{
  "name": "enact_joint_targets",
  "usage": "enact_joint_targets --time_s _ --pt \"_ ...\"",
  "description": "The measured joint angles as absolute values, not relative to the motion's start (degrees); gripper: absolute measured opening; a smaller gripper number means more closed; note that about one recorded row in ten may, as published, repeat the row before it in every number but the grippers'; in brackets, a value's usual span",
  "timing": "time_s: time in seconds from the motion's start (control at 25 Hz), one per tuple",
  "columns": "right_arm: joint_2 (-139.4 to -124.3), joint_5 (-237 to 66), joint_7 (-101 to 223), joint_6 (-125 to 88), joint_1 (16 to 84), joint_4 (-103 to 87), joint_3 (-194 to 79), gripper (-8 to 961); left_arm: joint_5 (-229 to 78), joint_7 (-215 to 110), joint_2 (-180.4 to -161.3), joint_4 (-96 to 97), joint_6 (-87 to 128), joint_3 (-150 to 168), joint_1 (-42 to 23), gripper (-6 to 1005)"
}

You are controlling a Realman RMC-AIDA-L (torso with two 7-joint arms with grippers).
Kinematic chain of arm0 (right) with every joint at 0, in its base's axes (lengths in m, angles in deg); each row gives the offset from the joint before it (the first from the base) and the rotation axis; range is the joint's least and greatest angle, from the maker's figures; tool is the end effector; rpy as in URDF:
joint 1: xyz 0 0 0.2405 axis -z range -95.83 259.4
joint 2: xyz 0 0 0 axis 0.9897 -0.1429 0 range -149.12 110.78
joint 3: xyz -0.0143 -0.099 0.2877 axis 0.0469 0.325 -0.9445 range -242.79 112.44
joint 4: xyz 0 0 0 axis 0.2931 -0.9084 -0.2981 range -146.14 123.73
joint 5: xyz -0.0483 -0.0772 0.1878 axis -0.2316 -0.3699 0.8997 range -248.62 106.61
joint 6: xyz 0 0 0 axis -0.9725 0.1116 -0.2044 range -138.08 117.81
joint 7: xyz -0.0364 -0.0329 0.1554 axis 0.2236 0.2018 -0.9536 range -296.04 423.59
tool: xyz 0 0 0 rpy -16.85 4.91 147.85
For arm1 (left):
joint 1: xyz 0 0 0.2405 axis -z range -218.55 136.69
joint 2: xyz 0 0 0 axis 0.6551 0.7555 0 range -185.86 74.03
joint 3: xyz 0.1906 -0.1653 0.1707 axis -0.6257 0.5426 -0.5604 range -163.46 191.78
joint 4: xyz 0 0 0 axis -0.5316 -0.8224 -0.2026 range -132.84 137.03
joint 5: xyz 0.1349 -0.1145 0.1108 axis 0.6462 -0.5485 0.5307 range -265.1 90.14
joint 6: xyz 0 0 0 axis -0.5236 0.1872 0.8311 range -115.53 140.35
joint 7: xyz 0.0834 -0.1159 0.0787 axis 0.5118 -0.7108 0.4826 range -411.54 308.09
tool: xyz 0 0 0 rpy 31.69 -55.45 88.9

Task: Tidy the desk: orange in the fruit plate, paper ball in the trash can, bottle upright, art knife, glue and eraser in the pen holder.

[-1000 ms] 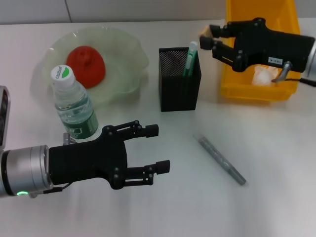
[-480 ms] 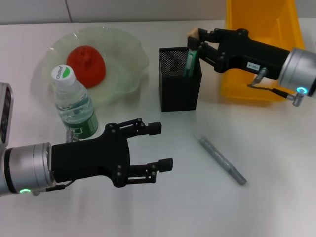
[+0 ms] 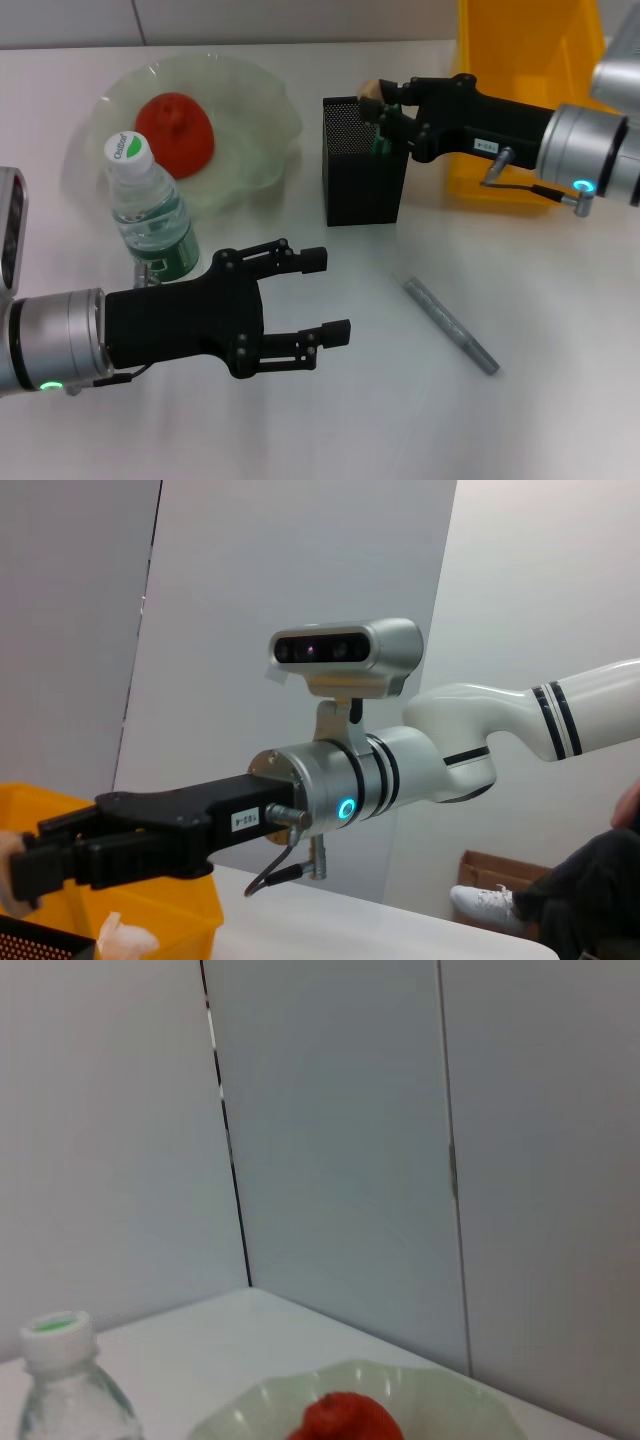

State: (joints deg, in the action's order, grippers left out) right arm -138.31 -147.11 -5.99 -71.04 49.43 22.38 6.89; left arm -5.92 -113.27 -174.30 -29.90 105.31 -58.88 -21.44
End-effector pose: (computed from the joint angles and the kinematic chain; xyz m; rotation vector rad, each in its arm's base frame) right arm 0.2391 0.4133 -0.0798 -2.4957 0.4851 0.7703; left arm -0.2747 0.2754 -0.0822 -2.8224 -0.3631 -1.0667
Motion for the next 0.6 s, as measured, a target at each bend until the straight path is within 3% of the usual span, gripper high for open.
enact_joint_targets --time_s 0.6 --pt "-138.42 -147.1 -6.5 -69.7 48.6 22.0 8.0 303 -5.8 -113.5 -174.30 -29.9 105.4 -59.0 -21.4 801"
